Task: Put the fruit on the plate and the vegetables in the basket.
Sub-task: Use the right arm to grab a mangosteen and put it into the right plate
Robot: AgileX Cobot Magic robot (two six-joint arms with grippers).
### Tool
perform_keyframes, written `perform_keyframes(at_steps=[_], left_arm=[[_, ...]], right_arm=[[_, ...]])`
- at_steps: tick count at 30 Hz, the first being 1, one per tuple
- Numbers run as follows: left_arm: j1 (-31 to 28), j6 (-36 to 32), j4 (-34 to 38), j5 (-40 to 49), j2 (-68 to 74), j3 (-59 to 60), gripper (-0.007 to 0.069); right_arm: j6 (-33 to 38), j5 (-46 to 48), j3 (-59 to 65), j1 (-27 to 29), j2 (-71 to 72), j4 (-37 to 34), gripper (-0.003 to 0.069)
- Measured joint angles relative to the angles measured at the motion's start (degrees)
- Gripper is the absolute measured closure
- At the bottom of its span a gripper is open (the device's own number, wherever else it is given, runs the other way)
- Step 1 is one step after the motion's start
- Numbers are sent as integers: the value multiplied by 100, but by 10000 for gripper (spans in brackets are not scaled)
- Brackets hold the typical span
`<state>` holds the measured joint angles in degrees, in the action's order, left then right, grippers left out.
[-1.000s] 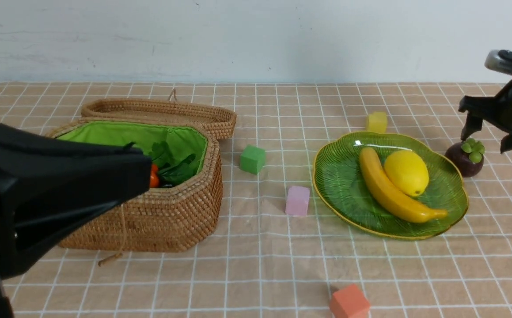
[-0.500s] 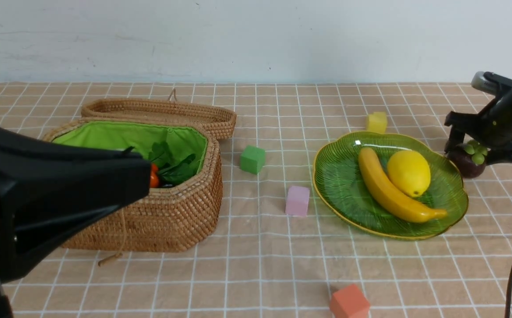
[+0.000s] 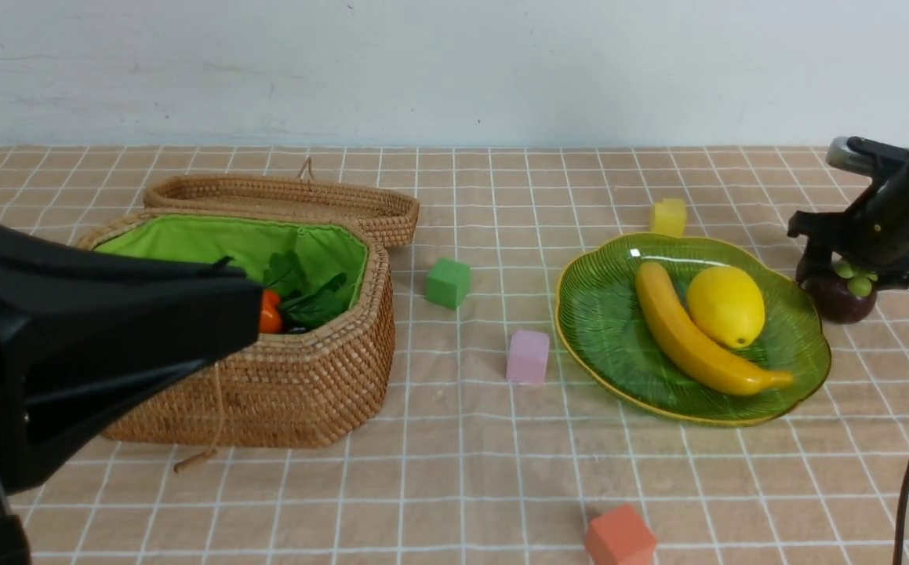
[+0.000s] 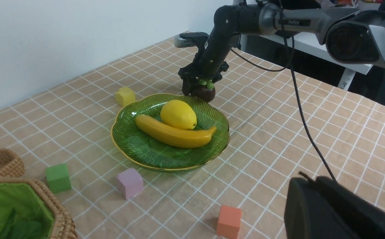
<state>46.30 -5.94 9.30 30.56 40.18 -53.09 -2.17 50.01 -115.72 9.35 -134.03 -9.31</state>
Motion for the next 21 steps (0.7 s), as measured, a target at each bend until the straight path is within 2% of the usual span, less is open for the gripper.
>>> perform_keyframes(at_steps=[3,7,10,11,12,15,18,20,21], left_arm=[[0,0,-49,0,0,0,603],[0,4,-106,3,0,0,599],[0,4,-127,56,0,0,599],[0,4,-127,65,0,0,599],[0,4,-131,161,0,0,599],[0,4,-184,374,0,0,598],[0,4,-293,475,0,0,596],[0,4,-388,538,0,0,596],[0,4,-463,590,0,0,596]], right_arm=[[18,405,-1,-24,460,-63,162],[320,980,-12,-238,1066,-610,162],[858,1407,-5,-915,1261,-1337,162],[916,1419,-5,-960,1249,-1376,162],[1073,1444,28,-1316,1175,-1451,162],[1179,1425,74,-1826,951,-1303,162],[1164,1362,101,-2045,812,-1034,162],[999,1287,106,-2157,725,-725,135],[802,1225,106,-2203,708,-461,65]])
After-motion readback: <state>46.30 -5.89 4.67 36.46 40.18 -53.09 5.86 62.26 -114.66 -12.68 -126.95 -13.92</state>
